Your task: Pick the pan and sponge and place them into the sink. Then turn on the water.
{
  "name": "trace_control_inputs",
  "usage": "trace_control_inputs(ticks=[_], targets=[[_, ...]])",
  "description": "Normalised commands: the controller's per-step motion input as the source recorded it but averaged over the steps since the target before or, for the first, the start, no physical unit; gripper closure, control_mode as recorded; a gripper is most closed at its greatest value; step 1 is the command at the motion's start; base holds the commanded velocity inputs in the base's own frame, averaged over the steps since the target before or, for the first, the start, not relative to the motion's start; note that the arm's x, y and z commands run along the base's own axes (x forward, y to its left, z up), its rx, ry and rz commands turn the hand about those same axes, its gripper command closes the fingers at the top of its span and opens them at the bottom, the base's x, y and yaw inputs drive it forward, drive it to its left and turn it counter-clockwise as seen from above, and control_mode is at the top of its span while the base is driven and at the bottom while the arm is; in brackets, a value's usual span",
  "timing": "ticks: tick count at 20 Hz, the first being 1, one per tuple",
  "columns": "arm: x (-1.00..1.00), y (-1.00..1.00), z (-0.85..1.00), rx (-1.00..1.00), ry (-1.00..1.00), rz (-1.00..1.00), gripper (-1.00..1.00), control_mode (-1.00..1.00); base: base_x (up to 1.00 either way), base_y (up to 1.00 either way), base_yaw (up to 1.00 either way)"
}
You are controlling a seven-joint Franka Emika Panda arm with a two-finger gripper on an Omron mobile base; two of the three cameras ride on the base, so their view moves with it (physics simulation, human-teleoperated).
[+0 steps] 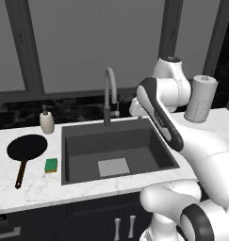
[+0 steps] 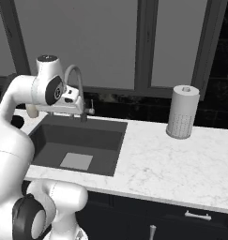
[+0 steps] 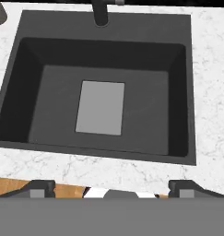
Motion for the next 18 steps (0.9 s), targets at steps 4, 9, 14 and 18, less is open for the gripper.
trace_control_inputs(ticks=[4, 9, 14, 18], targets=[[-0.01, 1.0, -0.18, 0.0, -0.01, -0.1, -1.0, -1.0, 0.0, 0.0, 0.0], [0.17, 1.0, -0.31, -0.01, 0.02, -0.08, -1.0, -1.0, 0.0, 0.0, 0.0], [0.28, 1.0, -0.42, -0.02, 0.22, -0.05, -1.0, -1.0, 0.0, 0.0, 0.0], [0.32, 1.0, -0.44, 0.0, 0.27, -0.04, -1.0, -1.0, 0.0, 0.0, 0.0]])
